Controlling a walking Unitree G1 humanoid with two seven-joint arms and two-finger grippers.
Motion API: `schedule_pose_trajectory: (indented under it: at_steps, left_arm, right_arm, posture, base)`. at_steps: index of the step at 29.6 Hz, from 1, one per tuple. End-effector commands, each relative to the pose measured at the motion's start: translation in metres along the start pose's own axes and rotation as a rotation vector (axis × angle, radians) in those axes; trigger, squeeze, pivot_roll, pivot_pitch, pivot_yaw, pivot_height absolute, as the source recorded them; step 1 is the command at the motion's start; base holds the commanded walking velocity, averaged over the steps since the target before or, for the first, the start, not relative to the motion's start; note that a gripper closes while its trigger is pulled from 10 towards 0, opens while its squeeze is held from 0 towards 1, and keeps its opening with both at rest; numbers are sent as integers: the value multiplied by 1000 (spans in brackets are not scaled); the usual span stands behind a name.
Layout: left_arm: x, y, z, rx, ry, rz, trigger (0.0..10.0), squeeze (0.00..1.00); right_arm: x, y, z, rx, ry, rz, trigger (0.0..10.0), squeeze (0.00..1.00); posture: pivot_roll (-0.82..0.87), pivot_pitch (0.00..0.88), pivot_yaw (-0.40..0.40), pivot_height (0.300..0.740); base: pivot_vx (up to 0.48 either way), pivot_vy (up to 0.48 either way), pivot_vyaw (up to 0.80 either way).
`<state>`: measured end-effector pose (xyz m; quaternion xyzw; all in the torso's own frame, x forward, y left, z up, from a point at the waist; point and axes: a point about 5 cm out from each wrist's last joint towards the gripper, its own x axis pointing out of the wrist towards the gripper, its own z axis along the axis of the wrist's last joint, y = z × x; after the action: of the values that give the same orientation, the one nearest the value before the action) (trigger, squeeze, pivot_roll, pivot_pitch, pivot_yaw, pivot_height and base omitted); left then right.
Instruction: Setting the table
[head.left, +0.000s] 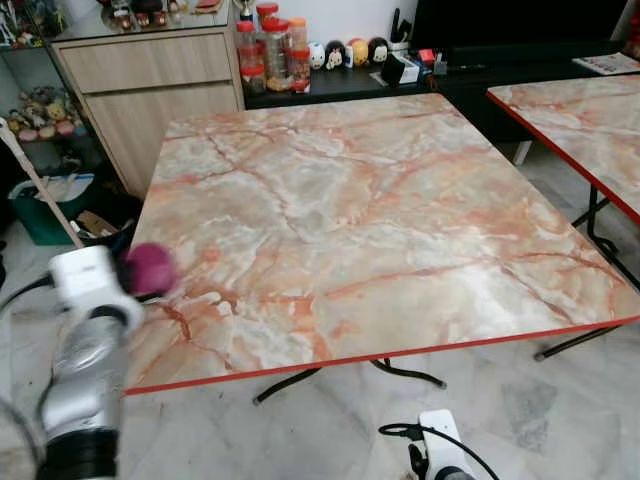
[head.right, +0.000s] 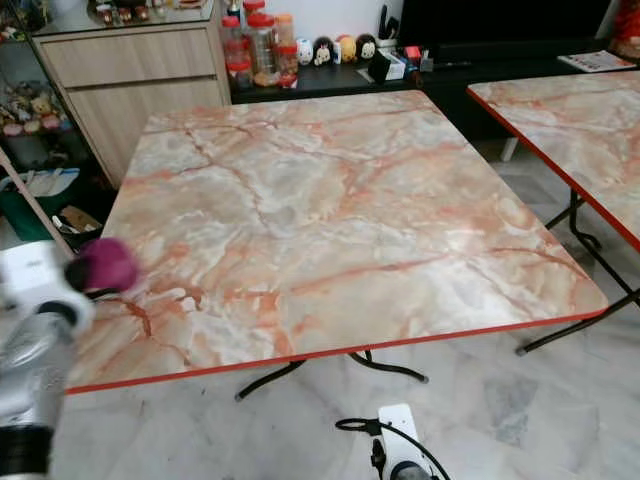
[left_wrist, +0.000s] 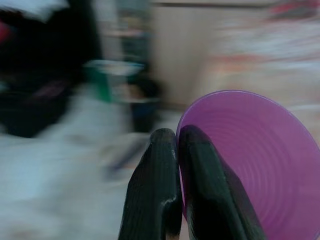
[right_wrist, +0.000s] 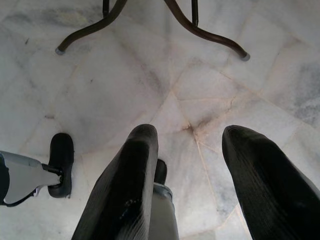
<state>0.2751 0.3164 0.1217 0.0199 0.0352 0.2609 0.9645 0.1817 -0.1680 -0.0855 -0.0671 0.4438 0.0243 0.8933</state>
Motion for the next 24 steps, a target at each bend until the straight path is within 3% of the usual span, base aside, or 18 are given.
schedule_pose_trajectory:
  at_steps: [1, 3, 4, 5, 8, 10, 11, 12, 13, 16, 21, 22, 24]
  left_arm:
    - [-1, 17, -6, 101, -8, 87, 10000, 0]
    - [-4, 37, -16, 193, 8, 171, 10000, 0]
    - [-10, 64, -35, 226, 76, 285, 10000, 0]
    - [-10, 64, -35, 226, 76, 285, 10000, 0]
    - [-26, 91, -64, 276, 180, 380, 10000, 0]
    - [-31, 96, -72, 278, 206, 396, 10000, 0]
    - [-43, 103, -92, 304, 276, 431, 10000, 0]
    - [-47, 104, -97, 310, 298, 438, 10000, 0]
    - [-47, 104, -97, 310, 298, 438, 10000, 0]
    - [-63, 94, -130, 286, 423, 378, 10000, 0]
    - [-81, 39, -168, 168, 575, 45, 10000, 0]
    - [-81, 39, -168, 168, 575, 45, 10000, 0]
    - [-87, 21, -176, 175, 595, -36, 10000, 0]
  right_arm:
    - [1, 1, 4, 1, -12, 6, 10000, 0]
    - [1, 1, 5, 2, -14, 8, 10000, 0]
    - [1, 2, 6, 2, -17, 10, 10000, 0]
    - [1, 2, 6, 2, -17, 10, 10000, 0]
    - [1, 3, 5, 4, -16, 11, 10000, 0]
    - [1, 3, 4, 5, -15, 11, 10000, 0]
    - [0, 2, 2, 4, -9, 11, 10000, 0]
    - [0, 2, 2, 4, -7, 11, 10000, 0]
    - [0, 2, 2, 4, -7, 11, 10000, 0]
    - [0, 2, 1, 6, -4, 9, 10000, 0]
    - [0, 1, 0, 11, -3, 5, 10000, 0]
    - [0, 1, 0, 11, -3, 5, 10000, 0]
    - [0, 0, 1, 12, -3, 4, 10000, 0]
  posture:
    - [119, 0, 18, 740]
    - [116, 0, 22, 740]
    - [115, 0, 24, 740]
    - [115, 0, 24, 740]
    - [111, 0, 28, 740]
    - [110, 0, 28, 740]
    - [108, 0, 27, 740]
    - [108, 0, 28, 740]
    - [108, 0, 28, 740]
    - [106, 0, 27, 740]
    - [98, 0, 28, 740]
    - [98, 0, 28, 740]
    - [95, 0, 29, 740]
  base:
    - [0, 0, 0]
    - [0, 0, 0]
    - [0, 0, 0]
    - [0, 0, 0]
    - [0, 0, 0]
    - [0, 0, 0]
    - [0, 0, 0]
    - [0, 0, 0]
    - [0, 0, 0]
    - [0, 0, 0]
    - [0, 0, 0]
    - [0, 0, 0]
    - [0, 0, 0]
